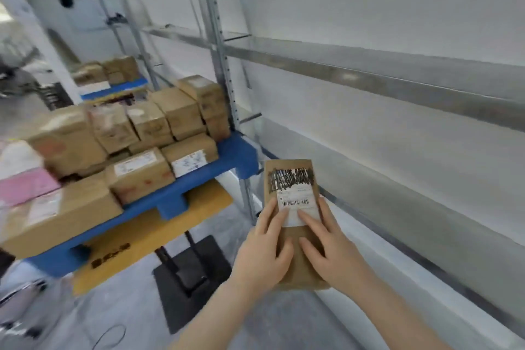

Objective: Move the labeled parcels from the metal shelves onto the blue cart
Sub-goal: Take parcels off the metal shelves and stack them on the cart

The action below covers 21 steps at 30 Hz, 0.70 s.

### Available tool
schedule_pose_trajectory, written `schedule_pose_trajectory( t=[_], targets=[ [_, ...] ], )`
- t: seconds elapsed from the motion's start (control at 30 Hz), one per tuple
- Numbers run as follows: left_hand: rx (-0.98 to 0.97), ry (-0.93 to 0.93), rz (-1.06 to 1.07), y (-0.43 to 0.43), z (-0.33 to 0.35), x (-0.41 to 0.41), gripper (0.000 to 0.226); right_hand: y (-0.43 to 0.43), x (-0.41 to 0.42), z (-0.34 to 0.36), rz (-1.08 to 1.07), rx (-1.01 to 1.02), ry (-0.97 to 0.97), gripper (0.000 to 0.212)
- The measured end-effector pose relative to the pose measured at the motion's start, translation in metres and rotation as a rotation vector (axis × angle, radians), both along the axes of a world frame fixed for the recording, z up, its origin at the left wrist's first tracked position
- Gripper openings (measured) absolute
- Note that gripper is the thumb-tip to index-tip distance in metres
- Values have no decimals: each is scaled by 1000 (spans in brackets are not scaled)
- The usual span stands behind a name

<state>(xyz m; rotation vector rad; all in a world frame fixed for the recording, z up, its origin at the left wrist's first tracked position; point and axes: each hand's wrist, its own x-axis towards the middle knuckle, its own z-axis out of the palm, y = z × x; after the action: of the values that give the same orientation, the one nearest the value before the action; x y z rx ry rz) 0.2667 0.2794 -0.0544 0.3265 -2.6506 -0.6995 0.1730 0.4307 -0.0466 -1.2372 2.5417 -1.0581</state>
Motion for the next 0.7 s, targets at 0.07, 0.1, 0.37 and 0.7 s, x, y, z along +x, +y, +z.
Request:
schedule_pose_trajectory(
  t=[0.07,0.1,0.37,0.7],
  targets=[
    [-9,29,106,-46,11,34,60,-59,14,8,107,-11,47,54],
    [-15,40,161,-67,17,50,59,-87,21,12,159,-23,67,55],
    [-28,46,623,-213,63,190,62,-303,115,48,586,-83,90,53],
    [102,49,997,-339,66,243,54,-493,164,66,952,14,65,47]
  ],
)
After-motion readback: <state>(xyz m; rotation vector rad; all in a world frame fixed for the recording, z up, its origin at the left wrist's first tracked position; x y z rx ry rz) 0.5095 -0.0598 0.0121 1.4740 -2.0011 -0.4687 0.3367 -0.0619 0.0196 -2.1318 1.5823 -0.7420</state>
